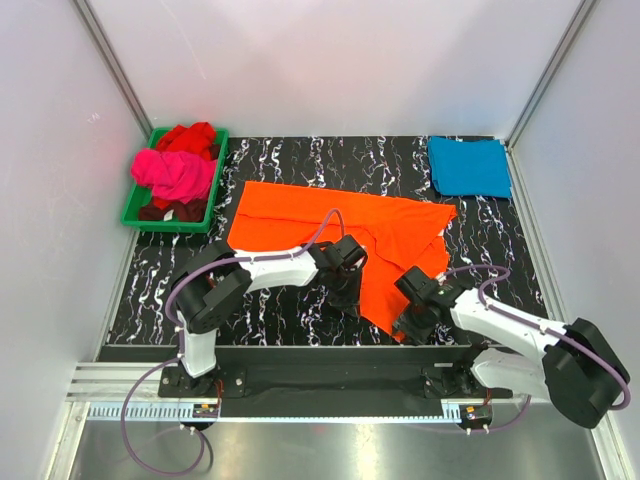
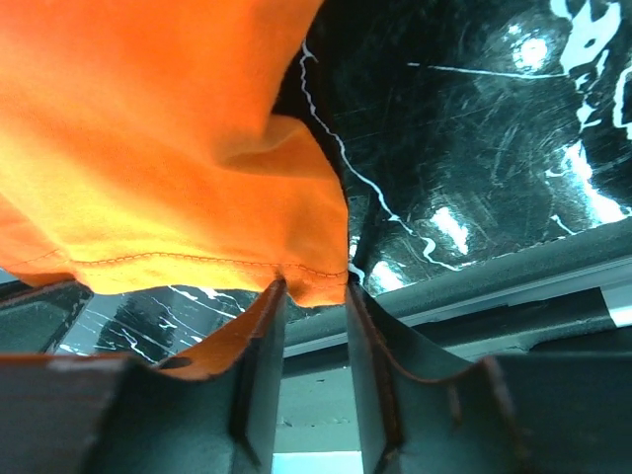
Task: Fold and stack the t-shirts
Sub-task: Fold the tshirt
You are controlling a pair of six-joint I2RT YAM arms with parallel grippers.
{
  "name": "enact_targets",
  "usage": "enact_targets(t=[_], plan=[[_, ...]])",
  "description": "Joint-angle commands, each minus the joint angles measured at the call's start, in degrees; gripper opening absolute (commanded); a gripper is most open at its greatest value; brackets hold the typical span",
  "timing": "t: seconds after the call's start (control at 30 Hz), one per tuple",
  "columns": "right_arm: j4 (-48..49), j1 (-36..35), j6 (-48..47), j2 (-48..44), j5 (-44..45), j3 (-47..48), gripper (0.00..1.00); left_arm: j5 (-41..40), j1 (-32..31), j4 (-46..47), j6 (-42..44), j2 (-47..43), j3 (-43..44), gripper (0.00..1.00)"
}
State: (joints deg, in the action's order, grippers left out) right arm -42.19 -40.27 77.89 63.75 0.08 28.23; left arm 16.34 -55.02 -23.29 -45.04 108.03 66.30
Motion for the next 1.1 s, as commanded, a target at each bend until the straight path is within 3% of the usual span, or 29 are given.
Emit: enact_targets(t=[0.0,0.1,0.23,0.37,0.43,0.6,0.87,1.07], plan=[[-0.17,-1.65,2.09,2.0,5.63,0.16,0.36,0.19,-0.26,-1.49,0.04,-3.52,2.6,0.16],[0.71,-2.0,2.18,2.87,5.46,-0.28,0.32,-0.34,0.0,-2.9,-0.4,-5.27,2.69,0.27],[-0.6,-2.79,2.71,2.88,6.16,0.77,0.14,-1.74,0.62,-5.01,-0.93,-9.06,4.0,0.39],[-7.09,-3.06,2.27,-2.99,8.01,3.41,0.0,-2.71,4.47,-8.44,-1.72,-13.27,2.88,0.45],[-8.77,-2.88,1.92,-5.11,8.1,4.37,0.0,-4.72,6.94,-7.83,-2.77,-18.43,-2.45,0.46],[-8.7,-2.97,1.3,-7.41,6.34,4.91,0.0,-6.92,21.95,-6.85,-1.47,-27.07,-12.59,0.53],[-10.09,-2.88,-1.68,-1.8,9.23,12.02,0.0,-11.15,49.36,-5.54,4.69,-27.17,-17.43,0.55],[-11.06,-2.88,-4.06,1.29,11.44,17.03,0.0,-14.75,54.94,-5.01,8.55,-22.69,-14.1,0.56]])
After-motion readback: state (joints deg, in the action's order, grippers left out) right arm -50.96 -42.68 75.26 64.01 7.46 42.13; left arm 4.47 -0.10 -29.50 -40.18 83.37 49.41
